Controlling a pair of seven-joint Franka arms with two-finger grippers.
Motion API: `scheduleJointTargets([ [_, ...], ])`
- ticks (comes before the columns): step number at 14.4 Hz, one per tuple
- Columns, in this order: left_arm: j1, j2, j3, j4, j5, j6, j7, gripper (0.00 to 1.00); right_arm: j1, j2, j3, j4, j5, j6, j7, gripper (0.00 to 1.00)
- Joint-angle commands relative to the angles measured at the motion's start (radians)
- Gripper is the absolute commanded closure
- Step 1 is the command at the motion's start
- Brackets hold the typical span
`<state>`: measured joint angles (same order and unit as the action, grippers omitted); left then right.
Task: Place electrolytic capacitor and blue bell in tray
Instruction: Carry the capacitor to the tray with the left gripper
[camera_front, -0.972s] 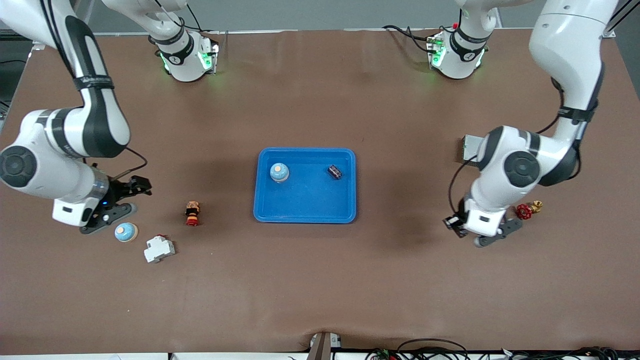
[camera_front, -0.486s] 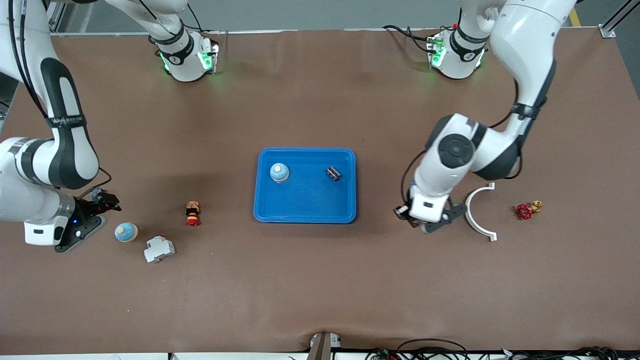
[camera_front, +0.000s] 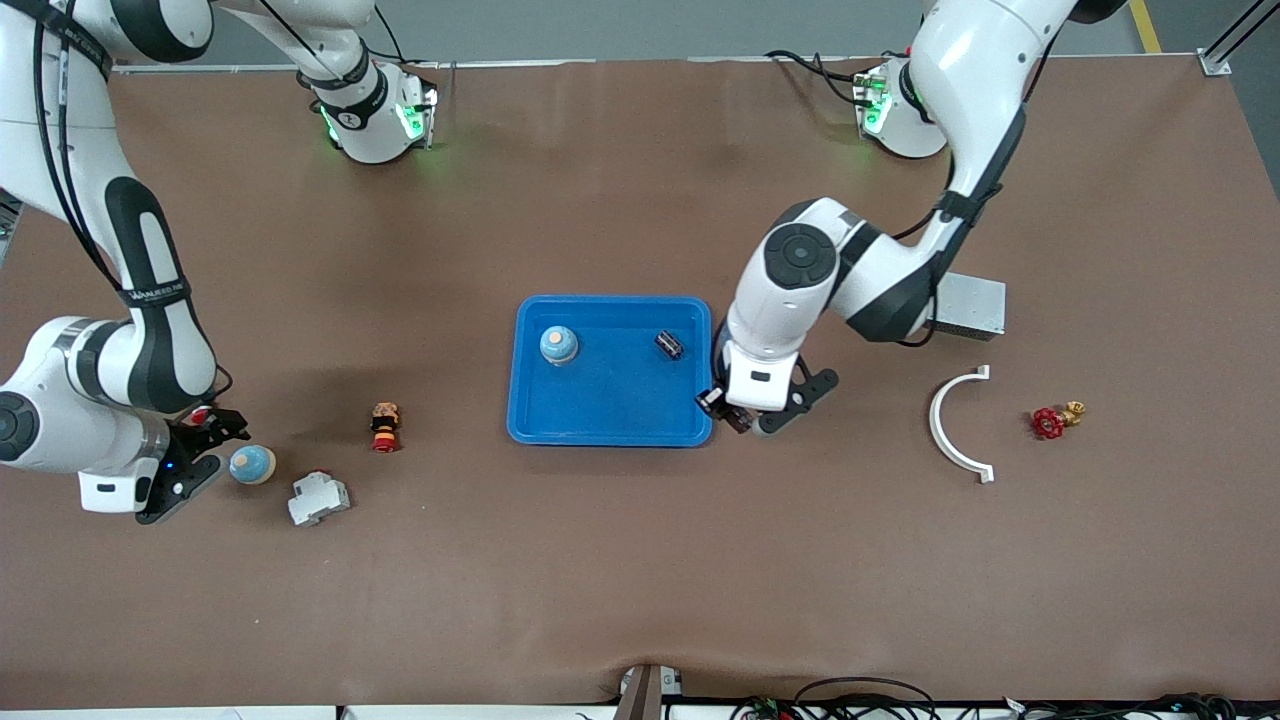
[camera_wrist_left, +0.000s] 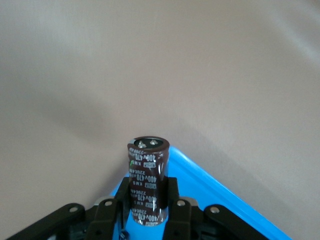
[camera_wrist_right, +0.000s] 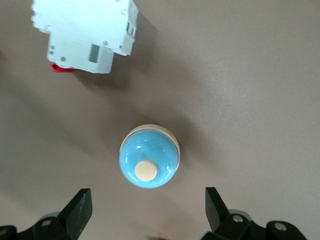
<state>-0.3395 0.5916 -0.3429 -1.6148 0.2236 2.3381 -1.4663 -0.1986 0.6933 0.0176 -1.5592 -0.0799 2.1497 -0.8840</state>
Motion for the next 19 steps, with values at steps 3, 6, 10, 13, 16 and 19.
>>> scheduleJointTargets([
  [3,-0.136,0.2,0.016,0.185,-0.012,0.015,-0.335,1.0,-0.013,0.051,0.018,0.033,-0.02,0.029,-0.013,0.0],
  [6,-0.165,0.227,0.018,0.178,-0.009,0.047,-0.445,1.0,-0.002,0.066,0.018,0.027,-0.014,0.059,-0.013,0.0],
  [10,-0.161,0.252,0.019,0.164,-0.004,0.047,-0.499,1.0,0.002,0.08,0.018,0.004,-0.015,0.096,-0.015,0.0],
  [13,-0.156,0.254,0.036,0.162,-0.004,0.043,-0.497,0.44,0.002,0.078,0.018,-0.021,-0.017,0.096,-0.015,0.0],
  [16,-0.151,0.231,0.051,0.17,0.0,0.033,-0.491,0.0,-0.002,0.075,0.018,-0.057,-0.017,0.087,-0.015,0.0],
  [19,-0.136,0.153,0.078,0.174,0.048,-0.054,-0.425,0.0,-0.002,0.072,0.016,-0.064,-0.017,0.085,-0.016,0.0],
])
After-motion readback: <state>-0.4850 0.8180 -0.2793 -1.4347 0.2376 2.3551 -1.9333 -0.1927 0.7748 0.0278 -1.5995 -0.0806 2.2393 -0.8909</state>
